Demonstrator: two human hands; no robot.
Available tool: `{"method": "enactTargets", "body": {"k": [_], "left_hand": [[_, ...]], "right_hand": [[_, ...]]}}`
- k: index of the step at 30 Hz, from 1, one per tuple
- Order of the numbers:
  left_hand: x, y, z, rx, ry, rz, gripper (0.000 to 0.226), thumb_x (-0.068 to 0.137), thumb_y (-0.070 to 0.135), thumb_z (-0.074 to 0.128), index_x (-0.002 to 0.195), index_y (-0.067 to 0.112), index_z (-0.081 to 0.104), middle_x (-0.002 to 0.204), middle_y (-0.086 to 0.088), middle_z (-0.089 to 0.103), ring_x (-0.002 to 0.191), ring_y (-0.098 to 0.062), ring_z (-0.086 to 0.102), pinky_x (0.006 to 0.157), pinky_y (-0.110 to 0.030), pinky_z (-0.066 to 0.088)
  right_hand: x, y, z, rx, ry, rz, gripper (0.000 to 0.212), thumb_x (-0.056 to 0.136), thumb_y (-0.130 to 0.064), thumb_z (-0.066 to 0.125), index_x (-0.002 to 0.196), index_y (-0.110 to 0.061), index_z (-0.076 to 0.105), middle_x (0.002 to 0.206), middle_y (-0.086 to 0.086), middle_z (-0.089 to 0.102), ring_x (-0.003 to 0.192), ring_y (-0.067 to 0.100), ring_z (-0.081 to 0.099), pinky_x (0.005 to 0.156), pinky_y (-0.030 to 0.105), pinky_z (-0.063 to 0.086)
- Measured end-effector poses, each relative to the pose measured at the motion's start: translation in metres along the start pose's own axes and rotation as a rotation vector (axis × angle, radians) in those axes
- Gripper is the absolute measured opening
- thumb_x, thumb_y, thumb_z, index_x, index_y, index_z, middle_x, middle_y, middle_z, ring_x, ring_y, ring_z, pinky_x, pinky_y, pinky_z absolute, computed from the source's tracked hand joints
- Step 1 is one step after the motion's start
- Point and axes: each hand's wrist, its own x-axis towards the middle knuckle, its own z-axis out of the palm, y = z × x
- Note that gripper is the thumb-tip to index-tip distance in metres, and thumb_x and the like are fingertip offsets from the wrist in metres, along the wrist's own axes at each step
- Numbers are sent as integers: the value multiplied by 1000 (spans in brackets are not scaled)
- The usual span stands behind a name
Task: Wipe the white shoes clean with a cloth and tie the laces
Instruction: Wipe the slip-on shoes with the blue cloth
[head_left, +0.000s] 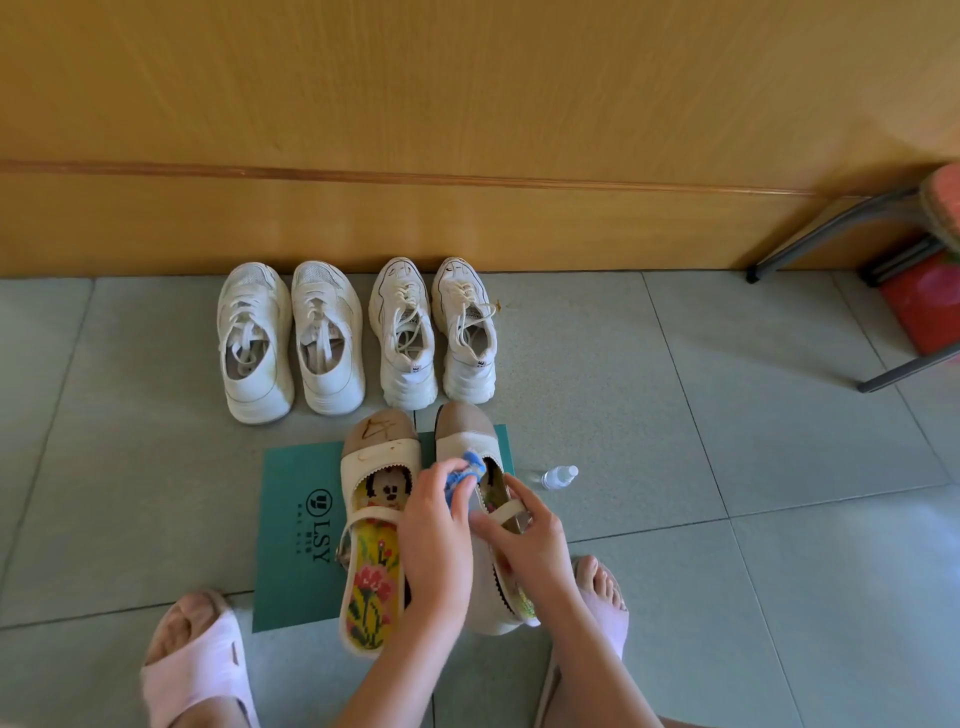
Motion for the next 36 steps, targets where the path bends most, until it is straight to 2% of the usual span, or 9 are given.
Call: {"method": "enactTargets", "body": {"k": [3,6,14,18,21,24,27,33,36], "left_hand": [[-16,0,-4,-8,-13,-25,15,91,29,57,103,22,63,93,9,67,78,-5,58,65,-24,50],[-29,-1,-6,9,-3,-55,14,90,29,58,102,23,63,90,9,67,73,-5,56,60,-20,47],[-49,0,-12,12,-2,-114,13,88,27,61,100,21,64,82,13,64,66,-1,52,51,-10,36],[-66,-5,-15,-16,-74,-121,14,88,29,60,102,25,62,79,25,57,70,7,55,59,-13,45],[-75,-7,-18,-41,-115,-148,15,89,34,57,103,29,61,84,22,61,79,4,59,65,-15,49],[-83,-9,-20,-39,-152,-170,15,88,34,58,103,32,60,90,18,65,84,0,61,69,-17,51],[-94,-10,-25,-74,-207,-230,14,88,32,60,101,34,58,93,17,65,87,-2,61,71,-17,51],[-109,-9,-32,-123,-266,-340,12,89,26,60,101,29,59,96,13,64,89,-5,60,69,-5,45],[-108,-4,-40,-227,-278,-412,11,90,21,60,91,31,57,90,14,63,85,-1,59,69,-7,46]], "right_hand": [[1,-4,-6,32,-55,11,64,71,-30,81,129,-30,53,99,-8,69,82,-1,62,63,8,45],[2,-4,-9,48,-82,15,62,74,-28,79,130,-29,53,101,-5,68,79,-2,60,60,6,43],[3,0,-11,59,-110,10,60,77,-31,76,132,-30,51,99,-4,66,84,6,60,70,17,46],[2,-4,-11,38,-109,6,60,79,-33,73,134,-30,48,101,-8,65,91,6,60,74,19,46],[3,-5,-8,20,-89,3,61,79,-34,73,134,-30,48,104,-9,64,94,5,60,79,23,49],[3,-2,-5,22,-62,5,63,76,-37,75,133,-31,49,114,-3,64,101,12,61,89,33,52],[2,-2,-5,23,-48,4,62,76,-38,75,132,-32,50,113,-2,63,100,14,61,86,34,54],[0,-4,-1,-7,-21,-11,61,77,-40,73,133,-34,48,115,-4,61,100,13,59,80,29,51],[0,-6,1,-24,-15,-5,64,76,-41,74,134,-33,48,117,-2,61,101,15,59,82,31,52]]}}
